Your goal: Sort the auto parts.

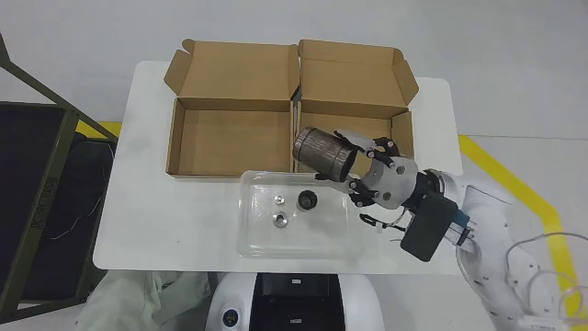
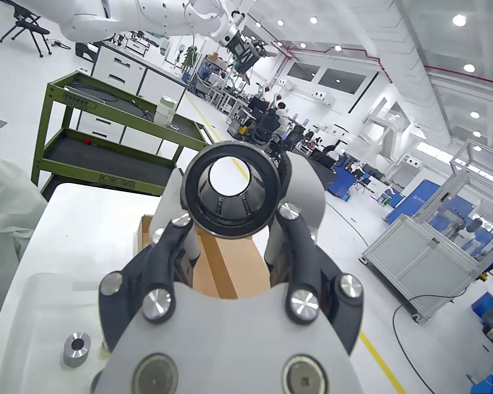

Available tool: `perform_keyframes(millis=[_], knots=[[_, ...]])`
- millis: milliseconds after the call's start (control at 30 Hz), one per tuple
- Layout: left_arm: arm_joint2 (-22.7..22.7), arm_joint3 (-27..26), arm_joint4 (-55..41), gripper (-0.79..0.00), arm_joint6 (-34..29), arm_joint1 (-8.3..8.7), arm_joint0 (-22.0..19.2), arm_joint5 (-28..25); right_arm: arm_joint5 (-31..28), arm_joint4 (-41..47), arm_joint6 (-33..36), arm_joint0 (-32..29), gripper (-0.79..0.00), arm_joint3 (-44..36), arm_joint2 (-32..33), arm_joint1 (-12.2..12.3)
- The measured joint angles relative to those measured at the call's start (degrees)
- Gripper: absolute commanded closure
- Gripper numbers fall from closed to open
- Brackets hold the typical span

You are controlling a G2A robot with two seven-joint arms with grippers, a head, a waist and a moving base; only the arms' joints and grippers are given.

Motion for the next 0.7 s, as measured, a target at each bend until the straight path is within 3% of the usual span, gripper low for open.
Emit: perform_keyframes(millis=[400, 700], knots=[[0.0, 0.0, 0.0, -0.785, 0.0, 0.0, 0.0, 0.0, 2.64, -4.17, 1.74, -1.17, 0.0, 1.33, -2.14, 0.08], [0.0, 0.0, 0.0, -0.785, 0.0, 0.0, 0.0, 0.0, 2.49, -1.3, 6.8, 0.45, 0.0, 8.84, -5.14, -0.35]])
